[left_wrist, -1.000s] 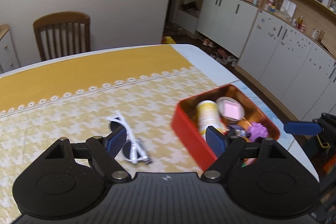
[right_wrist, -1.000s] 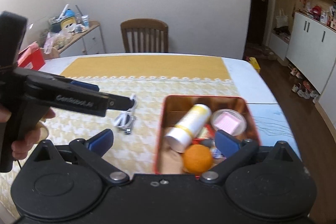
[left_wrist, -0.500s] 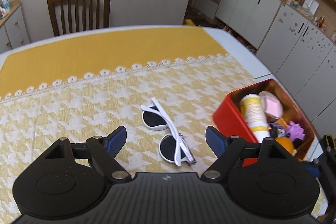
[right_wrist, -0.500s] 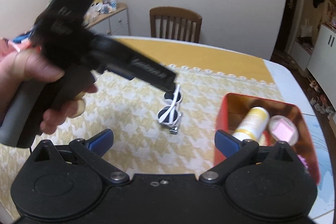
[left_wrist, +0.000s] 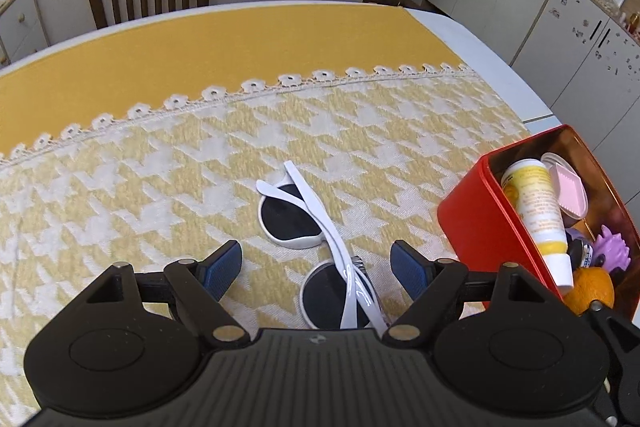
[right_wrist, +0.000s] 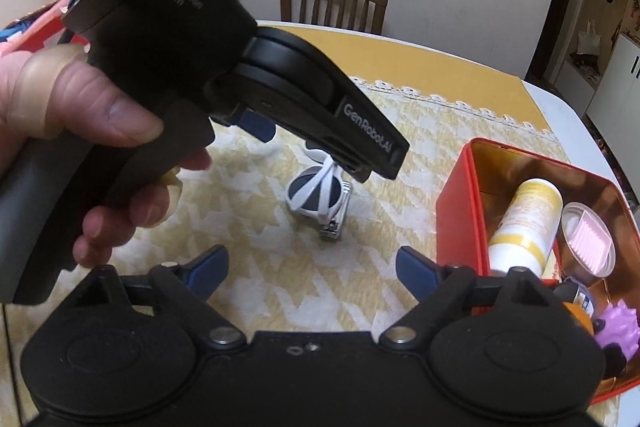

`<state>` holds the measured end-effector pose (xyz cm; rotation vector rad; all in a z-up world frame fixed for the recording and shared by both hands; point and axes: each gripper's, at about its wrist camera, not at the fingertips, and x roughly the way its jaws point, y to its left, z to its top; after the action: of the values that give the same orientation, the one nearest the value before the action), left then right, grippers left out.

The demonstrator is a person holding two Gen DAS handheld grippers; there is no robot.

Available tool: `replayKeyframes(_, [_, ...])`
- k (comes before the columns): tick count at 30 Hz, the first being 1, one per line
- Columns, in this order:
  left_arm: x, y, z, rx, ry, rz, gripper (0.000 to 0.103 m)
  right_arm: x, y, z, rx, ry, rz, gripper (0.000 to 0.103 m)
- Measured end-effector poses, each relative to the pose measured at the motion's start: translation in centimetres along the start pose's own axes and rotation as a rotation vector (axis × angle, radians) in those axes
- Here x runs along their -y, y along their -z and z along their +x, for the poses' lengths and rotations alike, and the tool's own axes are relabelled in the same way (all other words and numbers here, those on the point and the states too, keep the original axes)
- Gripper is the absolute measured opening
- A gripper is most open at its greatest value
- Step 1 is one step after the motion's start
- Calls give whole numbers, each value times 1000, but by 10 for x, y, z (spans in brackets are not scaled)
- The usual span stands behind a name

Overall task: Organize rigid objects
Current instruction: 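Grasp the white sunglasses with the left tool while the right grasps the silver nail clipper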

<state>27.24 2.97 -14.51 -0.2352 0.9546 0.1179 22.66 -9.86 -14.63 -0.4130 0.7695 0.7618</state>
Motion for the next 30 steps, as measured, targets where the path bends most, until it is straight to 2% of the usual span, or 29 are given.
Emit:
replayKeyframes(1, [1, 0, 1, 4, -4, 8, 81, 1, 0, 2, -1, 4, -2, 84])
replayKeyframes(2, [2, 0, 2, 6, -4, 16, 77, 2, 0, 5, -5, 8, -1, 81])
replayKeyframes(5, [0, -1, 8, -8, -6, 19, 59, 3, -1, 9, 3, 25, -8, 80])
replayKeyframes(7, [-2, 0, 11, -3, -7, 13, 57, 3, -3, 12, 12, 37, -15, 77])
replayKeyframes(10, [-3, 2, 12, 15, -30, 42, 44, 4, -7, 16, 22, 50, -16, 73])
replayKeyframes(13, [-4, 2, 12, 24, -44, 72, 35, 0, -7, 17, 28, 68, -59, 59])
replayKeyframes(17, [-9, 3, 11, 37, -43, 91, 24, -7, -4, 25, 3, 70, -94, 56])
replayKeyframes(22, [-16, 4, 9, 50, -13, 99, 22, 1, -13, 33, 0, 54, -15, 53])
replayKeyframes(25, [-19, 6, 6, 57, 3, 99, 22, 10, -16, 36, -3, 26, 44, 46])
replayKeyframes(28, [-23, 7, 4, 61, 4, 95, 22, 14, -19, 37, 1, 24, 80, 28])
replayKeyframes(29, [-25, 7, 3, 65, 5, 92, 21, 15, -21, 38, 0, 26, 83, 14])
replayKeyframes(30, [-26, 8, 1, 68, 4, 88, 21, 15, -21, 37, -3, 26, 88, 10])
